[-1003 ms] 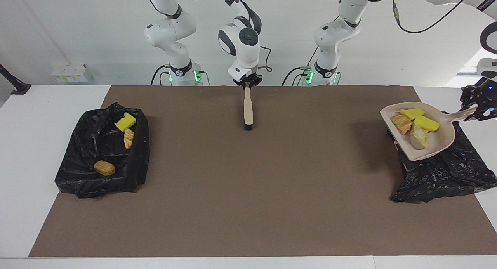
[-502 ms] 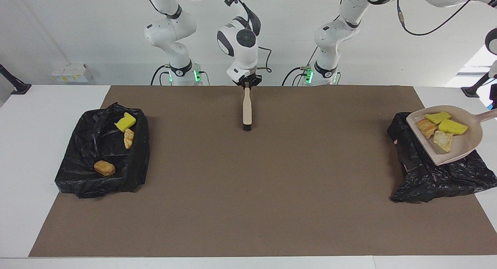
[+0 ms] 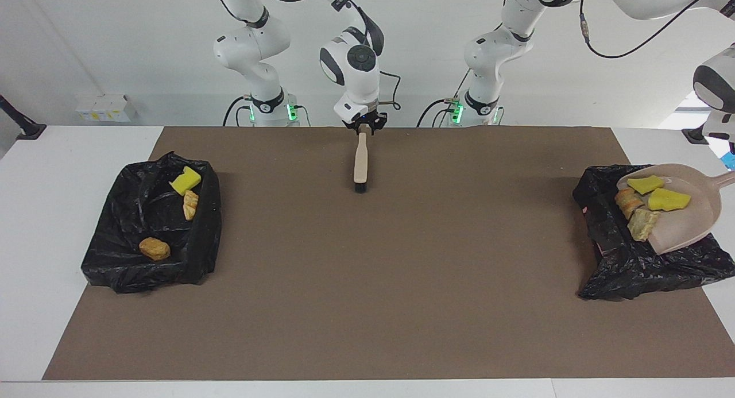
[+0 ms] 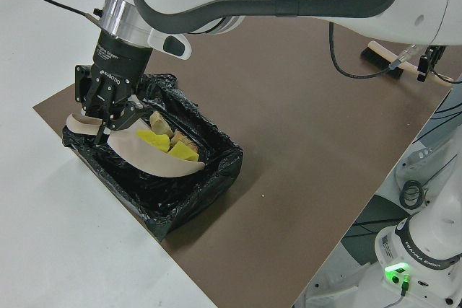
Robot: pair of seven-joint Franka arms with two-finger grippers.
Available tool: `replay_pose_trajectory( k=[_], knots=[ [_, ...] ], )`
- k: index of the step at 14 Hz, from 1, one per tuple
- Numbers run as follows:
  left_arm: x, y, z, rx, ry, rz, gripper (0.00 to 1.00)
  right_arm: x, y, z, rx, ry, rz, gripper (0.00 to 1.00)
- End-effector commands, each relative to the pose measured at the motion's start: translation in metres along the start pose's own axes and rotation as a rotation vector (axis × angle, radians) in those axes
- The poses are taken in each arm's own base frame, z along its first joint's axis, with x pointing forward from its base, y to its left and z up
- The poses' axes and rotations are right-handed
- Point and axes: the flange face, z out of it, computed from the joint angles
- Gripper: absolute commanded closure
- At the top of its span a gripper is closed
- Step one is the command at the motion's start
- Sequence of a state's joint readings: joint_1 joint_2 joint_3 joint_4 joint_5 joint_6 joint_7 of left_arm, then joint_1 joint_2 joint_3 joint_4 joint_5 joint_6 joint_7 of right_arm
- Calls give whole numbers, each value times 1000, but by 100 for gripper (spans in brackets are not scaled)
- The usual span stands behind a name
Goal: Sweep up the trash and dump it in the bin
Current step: 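Lower the brush onto the table and open the right gripper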
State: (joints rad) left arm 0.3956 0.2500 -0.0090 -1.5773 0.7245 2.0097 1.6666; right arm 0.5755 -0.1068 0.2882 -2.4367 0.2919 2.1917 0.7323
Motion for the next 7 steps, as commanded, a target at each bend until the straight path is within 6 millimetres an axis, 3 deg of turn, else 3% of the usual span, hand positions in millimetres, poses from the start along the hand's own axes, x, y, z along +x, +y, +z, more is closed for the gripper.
replay_pose_trajectory(
  k=[1,4,5,7],
  knots=[
    [-1,8,-19,-12,-135,-22,100,36,6,-10,59,-2,43,34],
    [-4,9,-37,-17,-273,-36,100,72,12,-46,117,40,97,17],
    [-8,10,-43,-14,-293,-44,100,84,20,-62,133,48,120,5],
    [-7,9,-57,-10,-352,-38,100,107,39,-90,156,67,167,0]
  ],
)
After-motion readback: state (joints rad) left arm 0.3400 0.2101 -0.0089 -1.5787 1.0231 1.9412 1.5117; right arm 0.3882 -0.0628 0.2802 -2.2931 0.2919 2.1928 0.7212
